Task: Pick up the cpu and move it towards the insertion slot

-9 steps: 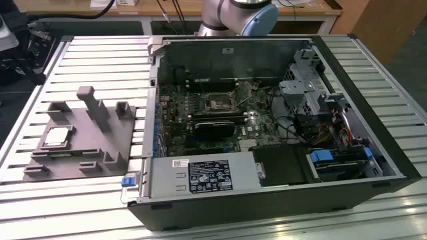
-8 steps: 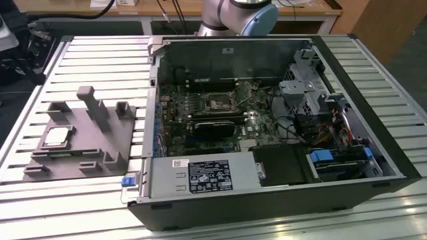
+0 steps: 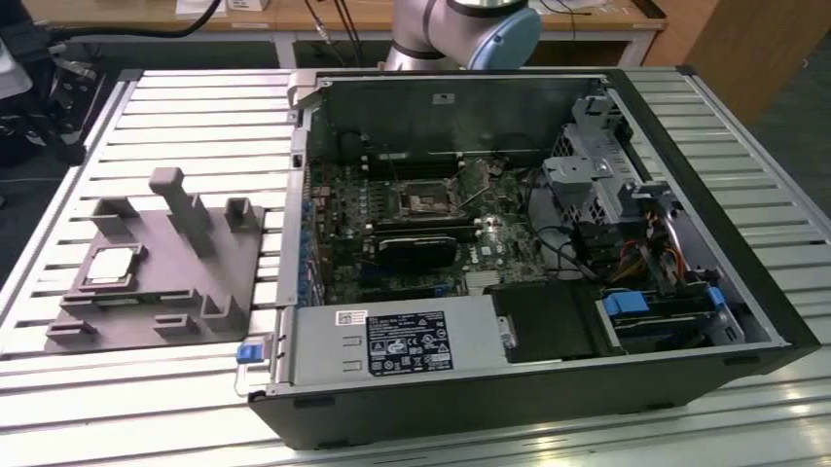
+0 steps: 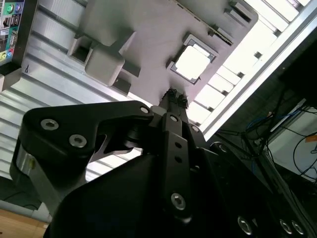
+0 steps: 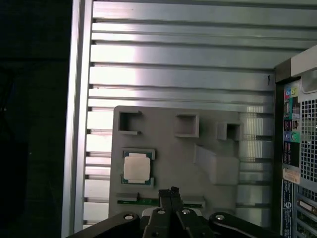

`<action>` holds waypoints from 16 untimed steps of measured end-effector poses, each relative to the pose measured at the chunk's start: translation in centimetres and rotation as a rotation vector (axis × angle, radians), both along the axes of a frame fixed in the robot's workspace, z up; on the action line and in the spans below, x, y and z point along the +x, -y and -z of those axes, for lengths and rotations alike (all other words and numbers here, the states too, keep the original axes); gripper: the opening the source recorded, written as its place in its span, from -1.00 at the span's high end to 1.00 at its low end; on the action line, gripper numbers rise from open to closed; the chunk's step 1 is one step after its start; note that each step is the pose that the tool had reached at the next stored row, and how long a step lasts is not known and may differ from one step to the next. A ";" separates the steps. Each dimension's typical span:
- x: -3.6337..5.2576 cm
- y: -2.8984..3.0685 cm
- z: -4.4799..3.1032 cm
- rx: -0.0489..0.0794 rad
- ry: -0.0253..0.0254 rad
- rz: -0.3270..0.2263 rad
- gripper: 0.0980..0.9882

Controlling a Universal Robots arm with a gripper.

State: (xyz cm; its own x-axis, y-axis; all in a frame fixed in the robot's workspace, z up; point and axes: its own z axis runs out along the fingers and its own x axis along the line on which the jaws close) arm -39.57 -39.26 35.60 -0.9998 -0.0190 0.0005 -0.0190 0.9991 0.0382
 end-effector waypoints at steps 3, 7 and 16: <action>-0.36 0.00 0.05 0.000 0.0000 0.000 0.98; -0.87 0.00 0.14 0.000 0.0000 0.000 0.98; -1.83 0.00 0.42 0.000 0.0000 0.000 0.98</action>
State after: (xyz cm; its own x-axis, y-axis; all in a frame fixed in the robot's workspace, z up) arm -41.39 -39.27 35.18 -0.9998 -0.0191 0.0005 -0.0191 0.9991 0.0382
